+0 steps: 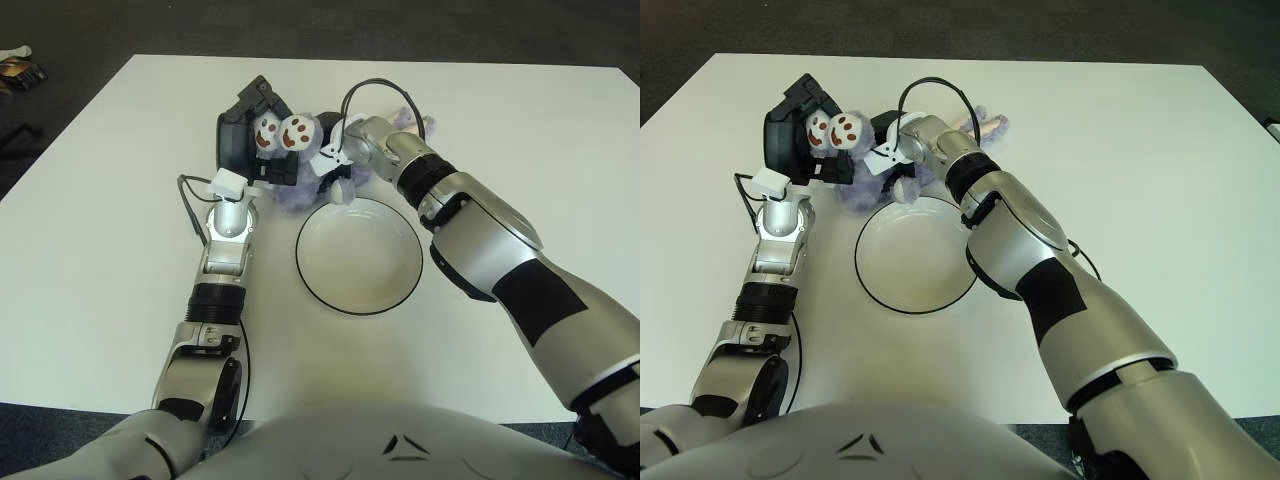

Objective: Put the doll into the plate.

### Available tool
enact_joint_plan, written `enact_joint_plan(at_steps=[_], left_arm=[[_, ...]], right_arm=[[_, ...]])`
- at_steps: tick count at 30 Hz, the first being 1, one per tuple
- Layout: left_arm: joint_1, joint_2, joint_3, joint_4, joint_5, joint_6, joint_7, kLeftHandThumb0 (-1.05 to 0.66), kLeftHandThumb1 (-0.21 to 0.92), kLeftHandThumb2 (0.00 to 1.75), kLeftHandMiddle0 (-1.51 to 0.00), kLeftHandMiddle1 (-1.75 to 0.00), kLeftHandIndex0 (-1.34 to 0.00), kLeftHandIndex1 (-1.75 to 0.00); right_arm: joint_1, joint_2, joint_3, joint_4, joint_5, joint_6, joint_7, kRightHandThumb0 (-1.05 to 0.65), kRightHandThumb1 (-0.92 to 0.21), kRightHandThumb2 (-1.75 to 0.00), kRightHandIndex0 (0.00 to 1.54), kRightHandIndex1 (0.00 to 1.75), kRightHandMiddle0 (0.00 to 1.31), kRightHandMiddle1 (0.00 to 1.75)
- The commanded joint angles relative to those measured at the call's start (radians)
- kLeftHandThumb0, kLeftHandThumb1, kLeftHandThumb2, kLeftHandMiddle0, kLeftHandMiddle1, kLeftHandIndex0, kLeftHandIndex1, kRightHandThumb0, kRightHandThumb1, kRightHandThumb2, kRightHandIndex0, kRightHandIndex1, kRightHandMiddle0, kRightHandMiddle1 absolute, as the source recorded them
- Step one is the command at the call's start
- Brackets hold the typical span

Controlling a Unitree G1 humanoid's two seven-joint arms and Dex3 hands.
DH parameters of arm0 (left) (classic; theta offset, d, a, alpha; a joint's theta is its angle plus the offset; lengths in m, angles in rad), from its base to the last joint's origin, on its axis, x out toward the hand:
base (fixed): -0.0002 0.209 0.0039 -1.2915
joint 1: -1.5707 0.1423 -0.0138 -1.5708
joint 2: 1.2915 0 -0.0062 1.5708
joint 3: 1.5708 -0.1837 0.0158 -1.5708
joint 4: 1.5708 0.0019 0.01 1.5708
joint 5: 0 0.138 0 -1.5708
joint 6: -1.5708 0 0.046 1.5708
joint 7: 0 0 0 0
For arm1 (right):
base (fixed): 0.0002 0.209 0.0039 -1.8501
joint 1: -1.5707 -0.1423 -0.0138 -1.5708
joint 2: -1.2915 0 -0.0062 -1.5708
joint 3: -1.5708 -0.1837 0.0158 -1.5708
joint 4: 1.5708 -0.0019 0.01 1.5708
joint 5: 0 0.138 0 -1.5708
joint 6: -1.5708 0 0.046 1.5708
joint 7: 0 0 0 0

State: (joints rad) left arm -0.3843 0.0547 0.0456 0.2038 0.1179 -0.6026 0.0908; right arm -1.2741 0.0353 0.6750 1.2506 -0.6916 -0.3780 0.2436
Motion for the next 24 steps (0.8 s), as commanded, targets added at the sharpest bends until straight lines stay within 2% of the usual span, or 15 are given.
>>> enact_joint_plan(at_steps=[1,10,18,24], left_arm=[[-0.014,-0.001,0.004,-0.022,0.009,-0.025,0.018,0.56,0.11,1.57,-0.78,-1.75,-1.03,-1.75],[-0.018,0.0,0.016,-0.021,0.046,-0.028,0.059,0.56,0.1,1.58,-0.79,-1.75,-1.03,-1.75],[-0.016,-0.003,0.019,-0.029,0.022,-0.021,0.052,0.57,0.08,1.6,-0.81,-1.75,-1.06,-1.75],[-0.032,0.0,0.022,-0.021,0.061,-0.027,0.08,0.59,0.05,1.64,-0.83,-1.75,-1.06,-1.75]], right_arm=[[0.068,0.004,-0.045,0.036,0.044,0.036,0.037,0.01,0.03,-1.59,0.98,1.39,0.68,1.75],[0.092,-0.006,-0.111,0.027,0.092,0.012,0.027,0.0,0.08,-1.67,0.98,1.48,0.71,1.75],[0.105,-0.027,-0.141,0.012,0.102,-0.019,-0.009,0.0,0.08,-1.69,0.96,1.52,0.72,1.75],[0.099,-0.063,-0.172,-0.008,0.116,-0.04,-0.025,0.0,0.08,-1.69,0.96,1.52,0.72,1.75]])
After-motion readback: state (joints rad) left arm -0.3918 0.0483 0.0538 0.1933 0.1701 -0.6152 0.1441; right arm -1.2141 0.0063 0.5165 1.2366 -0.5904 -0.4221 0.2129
